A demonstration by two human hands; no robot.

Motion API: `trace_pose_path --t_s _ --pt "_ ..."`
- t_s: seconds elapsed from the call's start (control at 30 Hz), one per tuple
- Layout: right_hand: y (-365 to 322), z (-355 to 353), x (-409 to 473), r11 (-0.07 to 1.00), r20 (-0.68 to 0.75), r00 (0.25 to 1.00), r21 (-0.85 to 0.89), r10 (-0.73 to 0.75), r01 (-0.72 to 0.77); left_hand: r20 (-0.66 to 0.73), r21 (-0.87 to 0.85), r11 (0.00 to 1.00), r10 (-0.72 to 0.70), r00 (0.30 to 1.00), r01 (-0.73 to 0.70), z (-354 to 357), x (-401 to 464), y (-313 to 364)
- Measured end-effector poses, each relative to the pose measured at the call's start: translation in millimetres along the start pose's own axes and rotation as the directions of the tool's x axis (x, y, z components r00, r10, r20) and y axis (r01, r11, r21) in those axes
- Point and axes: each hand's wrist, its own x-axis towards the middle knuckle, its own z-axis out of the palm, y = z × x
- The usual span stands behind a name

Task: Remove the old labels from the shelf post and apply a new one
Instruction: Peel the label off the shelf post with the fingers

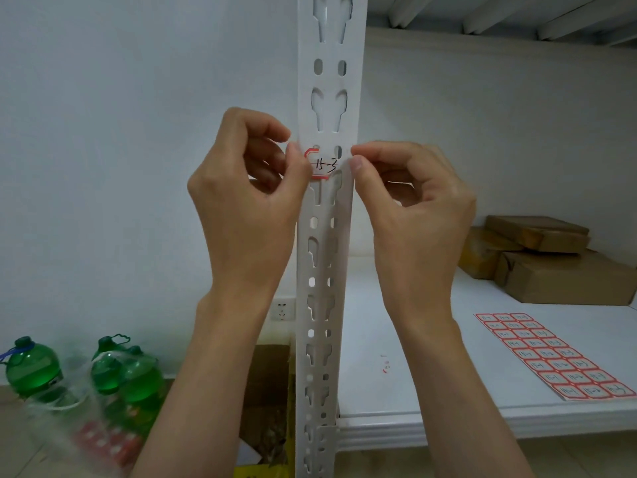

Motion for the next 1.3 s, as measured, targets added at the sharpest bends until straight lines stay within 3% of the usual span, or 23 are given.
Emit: trace_pose_path --t_s 0.27,0.43,0.67,1.17,1.3 --pt "-5.5 15.6 -6.2 0.981 -0.042 0.993 -0.163 -0.110 0.102 0.015 -0.028 0.999 0.033 0.999 -0.032 -1.7 2.6 1.4" --pt "-14.0 20.9 -5.1 0.971 -0.076 0.994 -0.234 -0.074 0.055 0.011 -0.043 0.999 0.028 1.000 -0.028 -4.7 4.7 1.8" --pt "-23.0 18.6 1.2 0.948 0.018 1.000 -0.319 -0.004 0.010 0.033 -0.063 0.998 0.026 0.999 -0.024 -6.6 5.1 3.0" --pt "-1.4 22.8 -6.8 0.960 0.062 0.993 -0.258 -0.098 0.111 0.076 -0.077 0.997 0.003 0.997 0.003 -3.9 2.1 2.4" --pt "0.1 17.1 -5.7 0.967 -0.015 0.993 -0.229 -0.120 0.113 0.067 -0.060 0.998 0.006 0.998 -0.002 -3.0 2.5 1.4"
